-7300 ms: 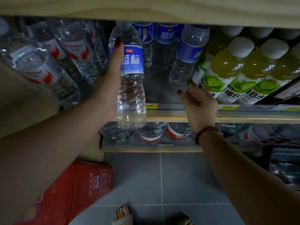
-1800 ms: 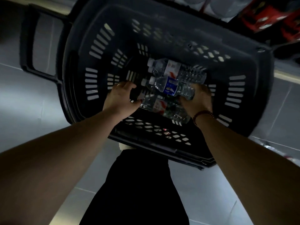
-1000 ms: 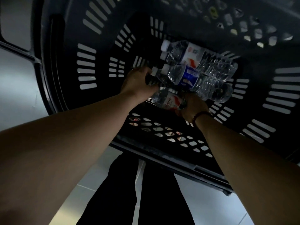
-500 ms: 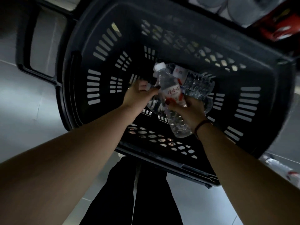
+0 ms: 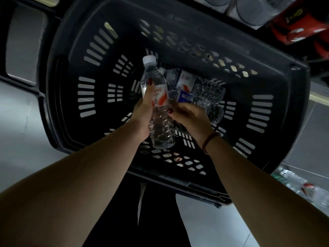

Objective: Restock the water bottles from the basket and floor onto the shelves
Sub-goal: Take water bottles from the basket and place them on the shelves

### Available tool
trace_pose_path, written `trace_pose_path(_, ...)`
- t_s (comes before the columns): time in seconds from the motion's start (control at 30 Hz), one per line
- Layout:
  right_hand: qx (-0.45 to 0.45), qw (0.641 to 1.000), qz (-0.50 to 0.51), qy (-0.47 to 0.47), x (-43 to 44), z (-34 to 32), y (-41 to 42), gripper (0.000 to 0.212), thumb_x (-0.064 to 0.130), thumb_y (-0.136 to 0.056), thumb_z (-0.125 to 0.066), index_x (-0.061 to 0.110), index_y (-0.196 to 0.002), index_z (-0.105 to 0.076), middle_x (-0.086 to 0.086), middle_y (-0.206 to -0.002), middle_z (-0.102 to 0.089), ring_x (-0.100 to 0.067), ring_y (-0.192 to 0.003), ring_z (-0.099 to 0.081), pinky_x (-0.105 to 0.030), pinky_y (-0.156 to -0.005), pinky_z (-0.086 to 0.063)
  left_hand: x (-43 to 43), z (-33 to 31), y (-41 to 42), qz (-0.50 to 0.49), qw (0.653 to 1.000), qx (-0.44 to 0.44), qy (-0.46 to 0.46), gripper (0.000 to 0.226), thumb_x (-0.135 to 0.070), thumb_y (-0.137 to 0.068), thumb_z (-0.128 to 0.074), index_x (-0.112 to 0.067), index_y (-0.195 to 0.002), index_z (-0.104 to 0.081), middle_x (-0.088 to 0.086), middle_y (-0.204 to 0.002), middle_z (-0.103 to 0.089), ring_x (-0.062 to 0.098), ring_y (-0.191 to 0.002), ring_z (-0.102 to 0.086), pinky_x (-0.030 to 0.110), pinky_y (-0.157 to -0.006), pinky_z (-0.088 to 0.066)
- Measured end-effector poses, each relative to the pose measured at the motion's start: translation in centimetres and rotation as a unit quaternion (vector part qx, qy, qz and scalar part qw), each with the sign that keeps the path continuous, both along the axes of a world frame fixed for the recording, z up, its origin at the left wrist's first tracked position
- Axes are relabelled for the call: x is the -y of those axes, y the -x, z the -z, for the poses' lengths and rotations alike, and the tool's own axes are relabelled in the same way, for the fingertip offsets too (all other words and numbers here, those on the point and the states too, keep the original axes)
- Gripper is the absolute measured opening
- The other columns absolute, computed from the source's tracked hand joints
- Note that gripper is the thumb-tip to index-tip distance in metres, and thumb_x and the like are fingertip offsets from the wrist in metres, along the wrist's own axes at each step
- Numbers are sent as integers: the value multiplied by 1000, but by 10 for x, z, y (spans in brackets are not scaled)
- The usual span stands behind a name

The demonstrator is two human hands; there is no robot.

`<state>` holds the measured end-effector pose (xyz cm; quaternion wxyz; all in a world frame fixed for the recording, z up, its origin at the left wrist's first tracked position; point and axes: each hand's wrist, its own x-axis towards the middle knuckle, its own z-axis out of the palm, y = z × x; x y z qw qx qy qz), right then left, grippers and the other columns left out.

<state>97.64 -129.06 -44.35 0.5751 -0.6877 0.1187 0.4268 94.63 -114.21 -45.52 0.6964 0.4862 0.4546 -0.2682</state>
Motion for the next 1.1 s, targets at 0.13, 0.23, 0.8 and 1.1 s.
trace_pose_path(0.13, 69, 986, 64, 140, 20, 23, -10, 34, 17, -80, -74, 17, -113, -65, 7, -110, -63, -6, -106, -56, -19, -88, -46, -4, 9, -1, -3, 1000, -15, -1, 90, -87, -69, -45, -17, -122, -63, 13, -114, -70, 26, -101, -68, 48, -93, -50)
trace_pose_path(0.23, 85, 976, 14, 198, 34, 44, -16, 48, 21, -80, -75, 13, -124, -59, -1, -130, -56, -9, -118, -47, -19, -90, -35, -10, 18, -4, -21, 999, -40, 14, 91, -86, -70, -45, -12, -120, -62, 11, -103, -70, 25, -89, -68, 44, -84, -52)
trace_pose_path(0.8, 304, 814, -193, 455, 26, 101, -6, 68, 48, -72, -74, 23, -131, -51, -3, -137, -51, -27, -131, -39, -39, -101, -31, -28, 57, -8, -74, 996, -22, 53, 106, -85, -67, -55, -5, -137, -48, 32, -131, -51, 45, -123, -51, 51, -102, -41)
trace_pose_path(1.1, 131, 943, -94, 290, 37, 98, -5, 38, 52, -65, -80, 25, -87, -67, 6, -85, -65, -16, -84, -62, -25, -65, -48, -28, 53, -8, -30, 998, 23, 44, 90, -78, -84, -41, 2, -124, -55, 33, -127, -40, 51, -118, -48, 59, -109, -22)
